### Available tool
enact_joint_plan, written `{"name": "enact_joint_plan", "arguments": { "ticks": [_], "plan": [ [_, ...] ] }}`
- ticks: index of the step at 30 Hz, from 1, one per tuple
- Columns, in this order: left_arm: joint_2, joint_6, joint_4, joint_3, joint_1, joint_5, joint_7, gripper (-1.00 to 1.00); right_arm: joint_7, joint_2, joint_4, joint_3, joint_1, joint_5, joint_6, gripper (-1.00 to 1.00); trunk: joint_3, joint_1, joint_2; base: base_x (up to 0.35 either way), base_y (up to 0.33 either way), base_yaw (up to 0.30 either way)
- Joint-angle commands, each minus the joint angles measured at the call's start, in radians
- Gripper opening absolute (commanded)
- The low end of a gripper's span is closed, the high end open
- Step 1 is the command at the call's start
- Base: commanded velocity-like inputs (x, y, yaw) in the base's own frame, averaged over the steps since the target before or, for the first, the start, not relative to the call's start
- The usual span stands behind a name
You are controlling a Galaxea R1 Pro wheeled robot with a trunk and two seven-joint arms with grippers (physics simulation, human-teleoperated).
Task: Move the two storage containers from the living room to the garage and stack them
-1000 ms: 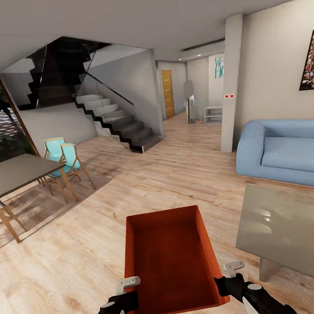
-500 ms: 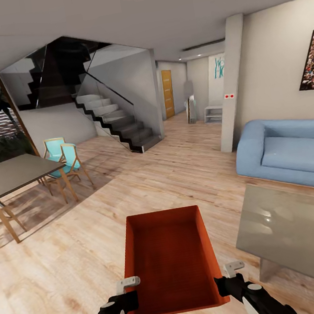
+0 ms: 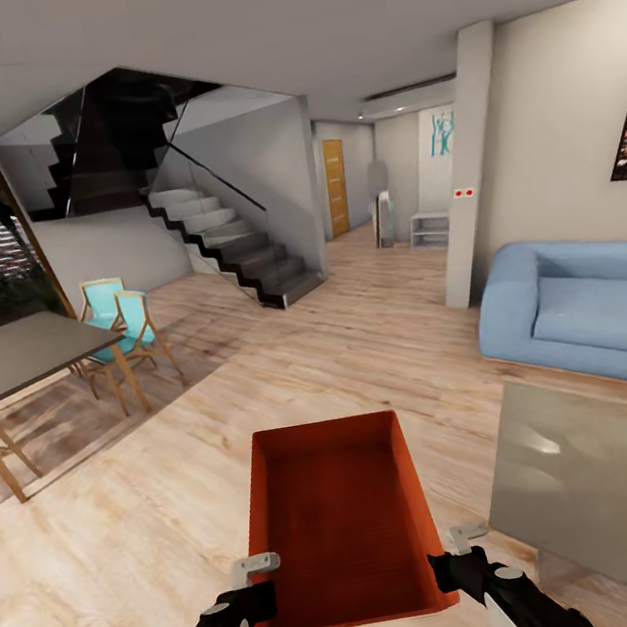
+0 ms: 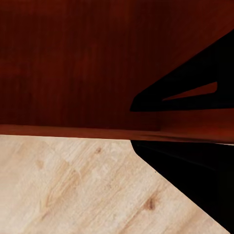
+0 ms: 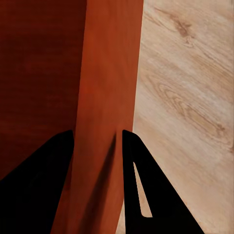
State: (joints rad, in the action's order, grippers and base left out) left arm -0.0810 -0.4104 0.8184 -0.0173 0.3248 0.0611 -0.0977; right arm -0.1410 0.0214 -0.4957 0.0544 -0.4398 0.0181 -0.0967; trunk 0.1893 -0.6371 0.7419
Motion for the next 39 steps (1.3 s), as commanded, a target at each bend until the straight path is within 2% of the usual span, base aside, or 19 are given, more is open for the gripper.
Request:
{"name": "enact_joint_plan", "arguments": {
  "ticks": [1, 39],
  "plan": [
    [0.013, -0.007, 0.001, 0.002, 0.0, 0.002, -0.011, -1.0, -0.015, -0.001, -0.005, 0.01, 0.0, 0.016, -0.006, -1.0, 0.001, -0.001, 0.001, 0.329, 0.0, 0.0],
    [0.013, -0.007, -0.001, 0.001, 0.0, 0.002, -0.012, -1.0, -0.012, -0.001, -0.005, 0.01, 0.0, 0.016, -0.006, -1.0, 0.001, -0.001, 0.001, 0.329, 0.005, 0.0]
  ]
}}
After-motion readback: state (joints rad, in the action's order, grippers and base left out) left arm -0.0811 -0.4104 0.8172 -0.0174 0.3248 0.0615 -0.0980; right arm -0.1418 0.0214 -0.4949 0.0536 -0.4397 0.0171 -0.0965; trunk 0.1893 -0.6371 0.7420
